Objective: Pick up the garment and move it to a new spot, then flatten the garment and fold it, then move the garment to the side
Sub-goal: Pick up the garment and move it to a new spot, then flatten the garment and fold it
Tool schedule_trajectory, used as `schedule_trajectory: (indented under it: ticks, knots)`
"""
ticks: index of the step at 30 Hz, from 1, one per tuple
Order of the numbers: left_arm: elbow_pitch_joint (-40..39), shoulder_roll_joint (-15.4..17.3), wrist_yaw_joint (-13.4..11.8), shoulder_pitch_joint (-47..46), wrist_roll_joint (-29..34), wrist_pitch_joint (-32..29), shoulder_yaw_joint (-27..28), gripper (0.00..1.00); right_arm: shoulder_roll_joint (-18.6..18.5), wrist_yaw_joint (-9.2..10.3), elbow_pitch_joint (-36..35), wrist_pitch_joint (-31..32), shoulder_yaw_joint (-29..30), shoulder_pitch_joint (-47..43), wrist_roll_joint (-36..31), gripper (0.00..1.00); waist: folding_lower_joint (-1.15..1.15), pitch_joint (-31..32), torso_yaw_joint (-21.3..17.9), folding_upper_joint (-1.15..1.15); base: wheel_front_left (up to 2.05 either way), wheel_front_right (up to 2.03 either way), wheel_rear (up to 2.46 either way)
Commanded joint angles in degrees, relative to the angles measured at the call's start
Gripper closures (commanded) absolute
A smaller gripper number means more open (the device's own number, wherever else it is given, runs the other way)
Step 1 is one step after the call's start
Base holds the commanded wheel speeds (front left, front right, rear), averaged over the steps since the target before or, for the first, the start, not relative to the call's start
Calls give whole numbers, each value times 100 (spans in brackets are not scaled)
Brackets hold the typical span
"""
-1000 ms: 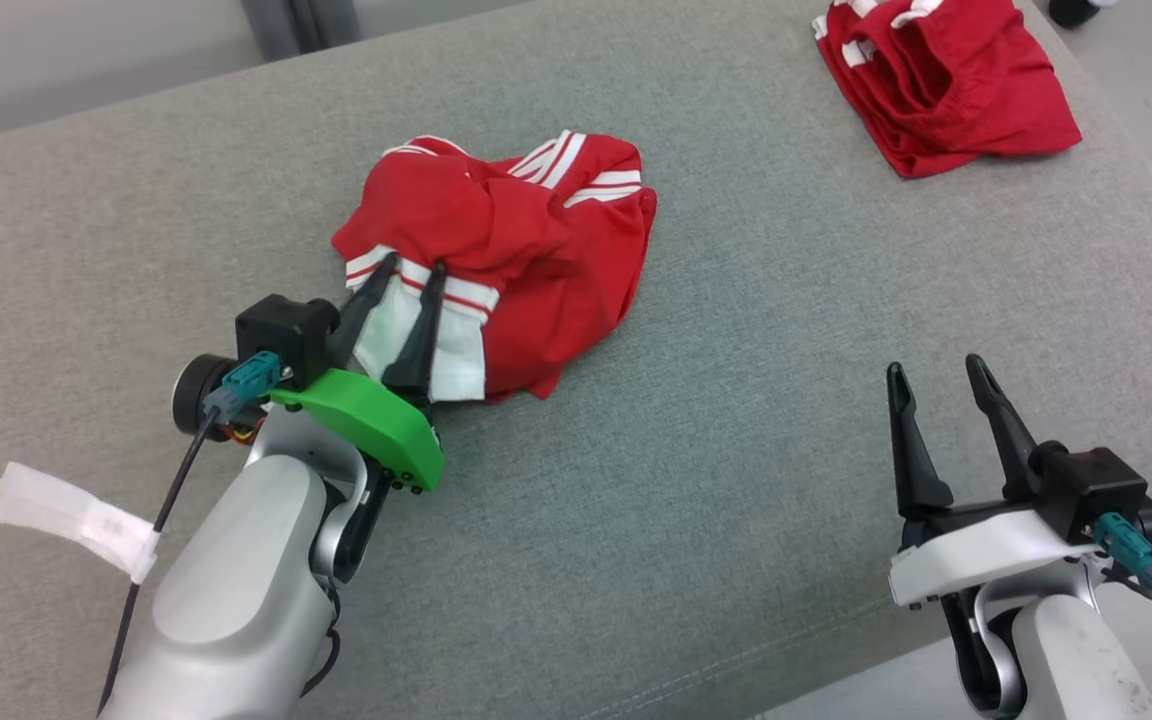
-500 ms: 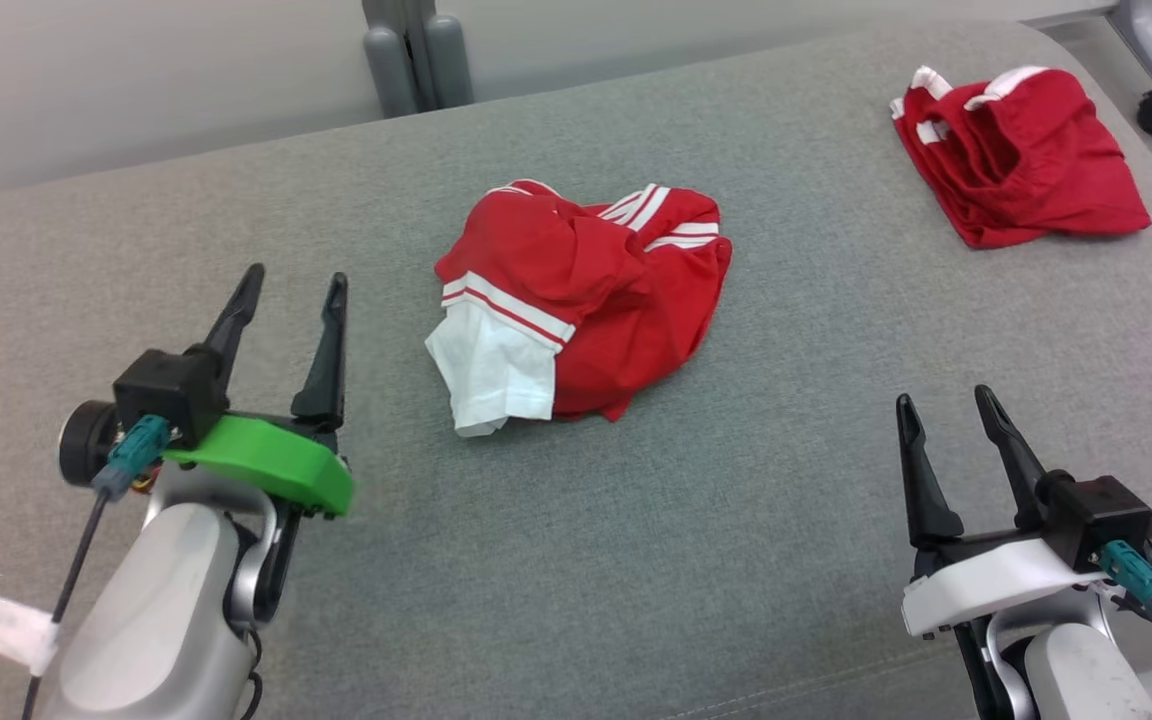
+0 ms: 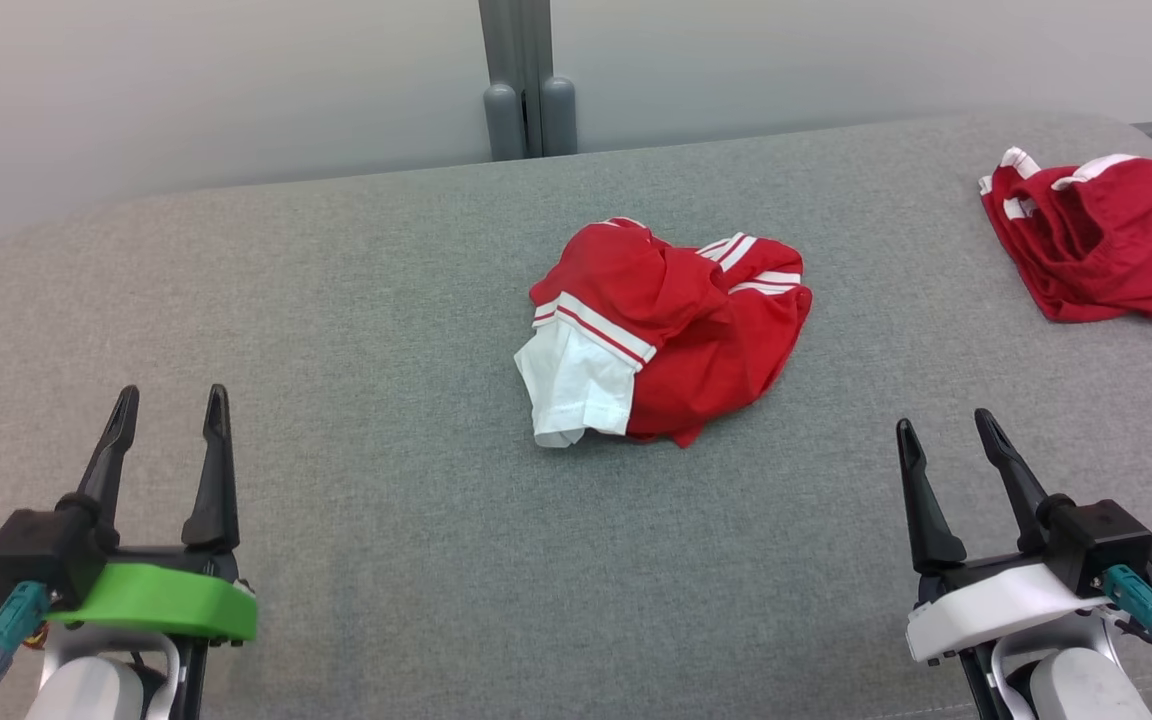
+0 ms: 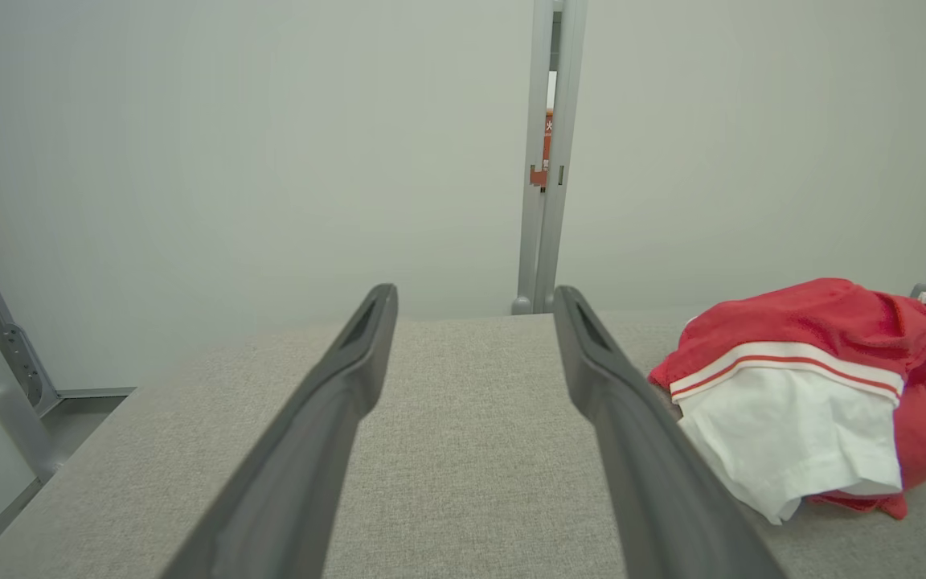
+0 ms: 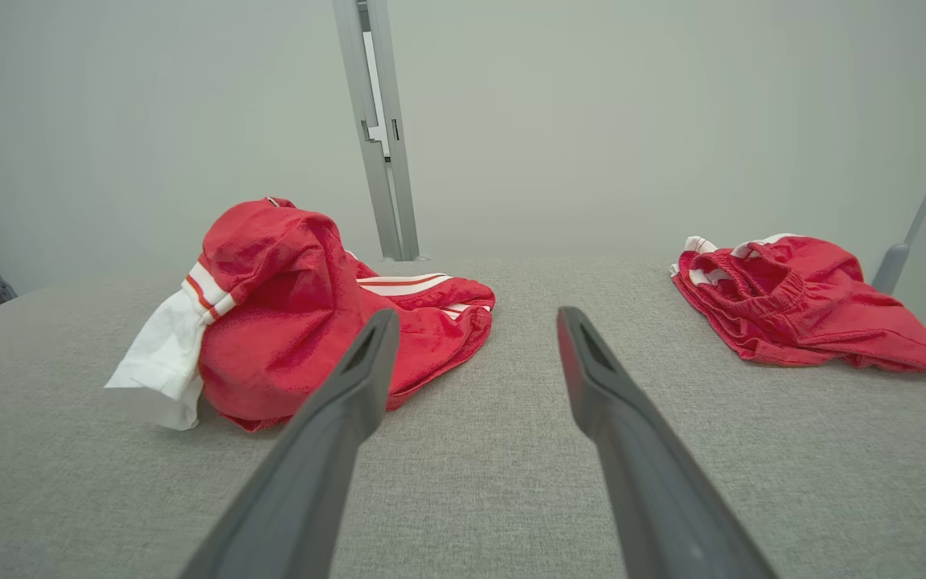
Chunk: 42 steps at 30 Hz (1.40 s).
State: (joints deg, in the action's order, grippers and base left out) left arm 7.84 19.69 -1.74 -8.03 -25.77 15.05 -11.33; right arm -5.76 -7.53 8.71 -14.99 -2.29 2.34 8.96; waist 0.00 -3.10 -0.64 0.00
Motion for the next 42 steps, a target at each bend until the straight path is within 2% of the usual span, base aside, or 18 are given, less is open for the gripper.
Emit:
schedule_trajectory:
  ticks: [1, 13, 25, 42]
  knots:
    - [-69, -2, 12, 178, 24, 14, 84, 0, -23, 8, -40, -23, 0, -92, -7, 0, 0, 79, 74, 0, 0, 0, 0]
    - [-241, -355, 132, 884, 337, 15, 512, 0, 51, 8, -239, 63, -94, -321, -21, 0, 0, 100, 135, 0, 0, 0, 0]
    - [-99, -607, 387, 933, 544, 14, 812, 0, 52, 8, -245, 111, -152, -361, 12, 0, 0, 142, 164, 0, 0, 0, 0]
    - [23, -824, 584, 957, 752, 15, 1047, 0, 78, 8, -228, 119, -143, -392, -1, 0, 0, 175, 144, 0, 0, 0, 0]
